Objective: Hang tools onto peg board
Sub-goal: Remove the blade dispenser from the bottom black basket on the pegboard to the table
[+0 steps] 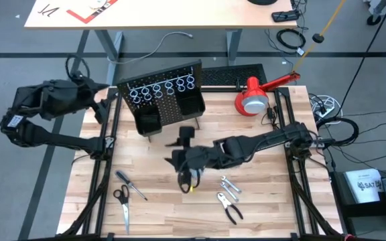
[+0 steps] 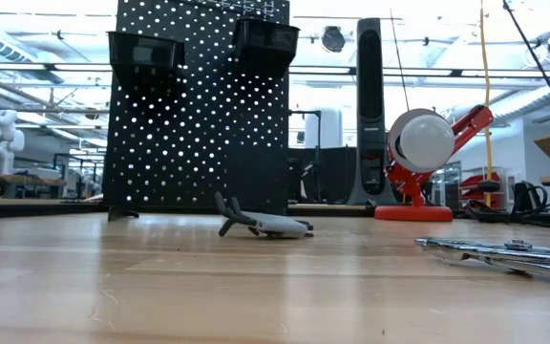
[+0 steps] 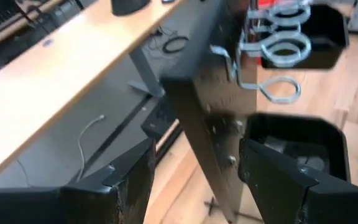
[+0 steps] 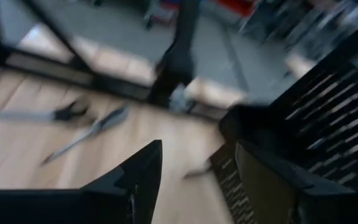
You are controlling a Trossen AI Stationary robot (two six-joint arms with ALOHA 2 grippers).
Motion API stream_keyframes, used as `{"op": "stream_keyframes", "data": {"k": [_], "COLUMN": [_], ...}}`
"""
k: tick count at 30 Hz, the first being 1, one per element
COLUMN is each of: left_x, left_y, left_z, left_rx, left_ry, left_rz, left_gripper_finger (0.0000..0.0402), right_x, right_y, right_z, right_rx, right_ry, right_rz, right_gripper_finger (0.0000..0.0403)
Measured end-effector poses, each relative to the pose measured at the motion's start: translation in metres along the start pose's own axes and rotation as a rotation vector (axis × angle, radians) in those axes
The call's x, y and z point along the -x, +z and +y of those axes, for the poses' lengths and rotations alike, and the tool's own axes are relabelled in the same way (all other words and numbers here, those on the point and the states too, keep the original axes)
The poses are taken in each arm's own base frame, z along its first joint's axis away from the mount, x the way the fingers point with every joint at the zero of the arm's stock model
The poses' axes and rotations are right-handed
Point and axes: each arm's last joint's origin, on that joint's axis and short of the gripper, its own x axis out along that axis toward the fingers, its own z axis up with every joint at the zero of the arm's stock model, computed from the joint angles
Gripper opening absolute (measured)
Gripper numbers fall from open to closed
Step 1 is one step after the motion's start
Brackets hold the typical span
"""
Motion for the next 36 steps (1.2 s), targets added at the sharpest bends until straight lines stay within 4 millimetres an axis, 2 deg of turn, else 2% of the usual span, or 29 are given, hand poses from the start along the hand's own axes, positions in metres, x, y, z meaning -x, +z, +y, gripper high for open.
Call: {"op": "stream_keyframes", "data": {"k": [5,10,15,24,29,36], "left_x": [-0.013,-0.025,-0.028,-0.031,-0.044,-0.056], "left_y": [-0.008,-0.017,-0.036,-0.075,-0.082,-0.083], "left_z": [-0.008,-0.014,-0.015,-0.015,-0.022,-0.024], "left_rx": [0.003,0.026,0.045,0.11,0.089,0.114], "left_ry": [-0.022,-0.036,-0.038,-0.093,-0.084,0.063], "left_rz": [0.002,-0.046,-0.078,-0.256,-0.305,-0.299], "left_gripper_finger": [0.0242,0.0242,0.0242,0.0242,0.0242,0.0242], "right_x": [-0.001,-0.012,-0.021,-0.023,-0.023,-0.023], "right_y": [0.017,0.012,0.008,0.008,0.01,0.011], "right_z": [-0.024,-0.049,-0.068,-0.071,-0.073,-0.073], "right_rx": [0.012,-0.059,-0.182,-0.156,-0.15,-0.135], "right_ry": [-0.107,-0.146,-0.039,-0.032,-0.042,-0.046], "right_rz": [-0.116,-0.105,-0.142,-0.154,-0.171,-0.188], "right_gripper_finger": [0.0193,0.0181,0.0176,0.0176,0.0176,0.0176]}}
